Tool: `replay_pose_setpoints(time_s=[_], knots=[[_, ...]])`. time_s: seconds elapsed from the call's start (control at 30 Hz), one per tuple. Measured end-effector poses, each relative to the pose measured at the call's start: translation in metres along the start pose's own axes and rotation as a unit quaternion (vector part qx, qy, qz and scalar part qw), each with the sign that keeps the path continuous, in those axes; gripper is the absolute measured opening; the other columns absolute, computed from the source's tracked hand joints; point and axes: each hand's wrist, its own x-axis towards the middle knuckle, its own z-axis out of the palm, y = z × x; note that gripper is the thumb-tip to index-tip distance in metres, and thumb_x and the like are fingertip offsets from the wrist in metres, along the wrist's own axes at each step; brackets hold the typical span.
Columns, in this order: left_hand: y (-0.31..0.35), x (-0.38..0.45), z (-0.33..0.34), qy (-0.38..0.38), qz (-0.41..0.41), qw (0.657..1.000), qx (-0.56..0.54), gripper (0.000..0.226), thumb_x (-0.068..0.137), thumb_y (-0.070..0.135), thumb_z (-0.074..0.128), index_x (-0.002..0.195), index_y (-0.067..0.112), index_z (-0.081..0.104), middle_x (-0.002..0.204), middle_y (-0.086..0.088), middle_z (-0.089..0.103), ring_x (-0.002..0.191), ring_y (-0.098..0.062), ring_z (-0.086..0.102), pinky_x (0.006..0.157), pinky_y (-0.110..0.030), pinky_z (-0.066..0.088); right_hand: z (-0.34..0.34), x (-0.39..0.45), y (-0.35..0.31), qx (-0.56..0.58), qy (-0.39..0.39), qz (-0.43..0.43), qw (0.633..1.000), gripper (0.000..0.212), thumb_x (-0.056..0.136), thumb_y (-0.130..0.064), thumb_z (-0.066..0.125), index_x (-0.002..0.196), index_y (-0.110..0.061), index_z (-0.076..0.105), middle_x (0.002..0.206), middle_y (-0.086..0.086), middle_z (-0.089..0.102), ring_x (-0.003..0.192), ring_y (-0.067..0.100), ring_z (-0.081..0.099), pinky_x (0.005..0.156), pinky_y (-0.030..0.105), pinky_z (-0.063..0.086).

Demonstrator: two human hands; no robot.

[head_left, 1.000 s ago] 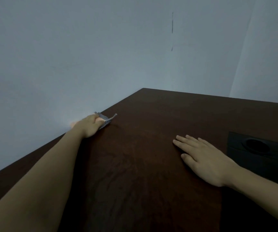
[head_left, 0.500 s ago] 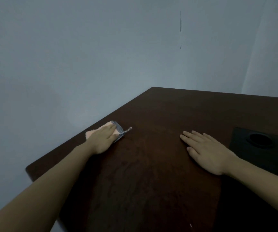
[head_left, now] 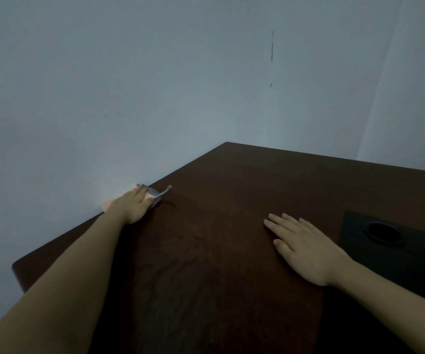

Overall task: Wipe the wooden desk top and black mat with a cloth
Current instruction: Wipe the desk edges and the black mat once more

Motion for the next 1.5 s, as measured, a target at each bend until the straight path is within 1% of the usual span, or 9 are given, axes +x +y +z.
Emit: replay_pose_setpoints(time_s=[0.47, 0.57, 0.7, 0.77, 0.87, 1.03, 1.2, 1.33, 1.5], knots=[[0.097, -0.157, 0.014, -0.028, 0.28, 0.959, 0.027, 0.064, 0.106, 0.052, 0.022, 0.161, 0.022, 0.012, 0.168, 0.008, 0.006, 0.153, -0.005, 0.0, 0.124, -0.027, -0.003, 0.003, -0.002, -0.003, -0.009, 0.012, 0.001, 1.0, 0.055, 0.109, -0.044, 0.015, 0.162, -0.033, 0.004, 0.17, -0.01, -0.002, 0.156, 0.01, -0.003, 0.126, 0.035, -0.001], [0.072, -0.119, 0.008, -0.019, 0.23, 0.973, 0.021, 0.064, 0.106, 0.051, 0.024, 0.161, 0.018, 0.014, 0.168, 0.001, 0.008, 0.154, -0.011, 0.005, 0.119, -0.02, -0.004, 0.003, 0.0, 0.0, -0.008, 0.012, 0.001, 1.0, 0.055, 0.11, -0.045, 0.015, 0.162, -0.034, 0.005, 0.17, -0.012, -0.001, 0.155, 0.01, -0.003, 0.126, 0.035, -0.001], [0.006, -0.059, 0.007, 0.0, 0.058, 0.998, 0.025, 0.064, 0.107, 0.051, 0.022, 0.161, 0.017, 0.015, 0.169, -0.002, 0.009, 0.155, -0.016, 0.008, 0.125, -0.034, 0.006, 0.003, 0.002, 0.002, 0.001, 0.018, 0.0, 1.0, 0.055, 0.109, -0.045, 0.018, 0.162, -0.035, 0.007, 0.169, -0.013, 0.001, 0.155, 0.009, -0.001, 0.124, 0.034, -0.001], [-0.012, -0.048, 0.012, -0.003, 0.028, 0.999, 0.043, 0.071, 0.103, 0.059, 0.015, 0.161, 0.019, 0.014, 0.169, -0.002, 0.01, 0.155, -0.018, 0.009, 0.125, -0.04, 0.009, 0.002, 0.003, 0.002, 0.003, 0.015, 0.0, 1.0, 0.055, 0.109, -0.046, 0.018, 0.162, -0.035, 0.007, 0.169, -0.013, 0.001, 0.155, 0.009, -0.001, 0.125, 0.035, 0.0], [-0.005, -0.067, 0.014, -0.002, 0.035, 0.998, 0.052, 0.066, 0.105, 0.054, 0.016, 0.162, 0.02, 0.012, 0.169, 0.0, 0.008, 0.155, -0.017, 0.008, 0.125, -0.039, 0.008, 0.004, 0.004, 0.002, 0.005, 0.013, -0.002, 1.0, 0.056, 0.109, -0.046, 0.018, 0.162, -0.034, 0.007, 0.17, -0.012, 0.001, 0.155, 0.01, -0.001, 0.126, 0.036, 0.001], [0.06, -0.16, 0.008, -0.015, 0.148, 0.989, 0.026, 0.064, 0.105, 0.054, 0.018, 0.161, 0.023, 0.012, 0.168, 0.004, 0.006, 0.154, -0.011, 0.003, 0.125, -0.032, 0.001, 0.003, 0.003, -0.001, 0.005, 0.014, 0.0, 1.0, 0.056, 0.109, -0.046, 0.017, 0.163, -0.032, 0.009, 0.17, -0.01, 0.002, 0.156, 0.012, 0.001, 0.125, 0.037, 0.001], [0.138, -0.206, 0.02, -0.029, 0.238, 0.97, 0.036, 0.063, 0.106, 0.054, 0.018, 0.161, 0.027, 0.008, 0.169, 0.008, 0.003, 0.155, -0.011, -0.001, 0.126, -0.04, 0.004, -0.001, -0.007, -0.005, 0.018, 0.045, 0.006, 0.999, 0.054, 0.11, -0.044, 0.02, 0.161, -0.029, 0.02, 0.17, -0.008, 0.011, 0.156, 0.014, 0.002, 0.125, 0.039, -0.001], [0.141, -0.164, 0.017, -0.047, 0.217, 0.975, 0.017, 0.065, 0.105, 0.055, 0.02, 0.162, 0.024, 0.007, 0.169, 0.004, 0.004, 0.155, -0.014, 0.003, 0.126, -0.039, 0.005, -0.016, -0.025, 0.003, -0.013, 0.092, 0.037, 0.995, 0.05, 0.109, -0.04, 0.025, 0.158, -0.027, 0.032, 0.167, -0.007, 0.023, 0.156, 0.016, 0.007, 0.125, 0.043, -0.001], [0.161, -0.117, 0.014, -0.04, 0.117, 0.992, 0.019, 0.064, 0.106, 0.054, 0.017, 0.162, 0.024, 0.007, 0.169, 0.001, 0.002, 0.155, -0.02, 0.003, 0.125, -0.041, 0.004, -0.02, -0.066, 0.036, -0.012, 0.051, 0.065, 0.996, 0.052, 0.11, -0.038, 0.028, 0.16, -0.027, 0.025, 0.168, -0.005, 0.018, 0.156, 0.018, 0.008, 0.125, 0.04, 0.006]])
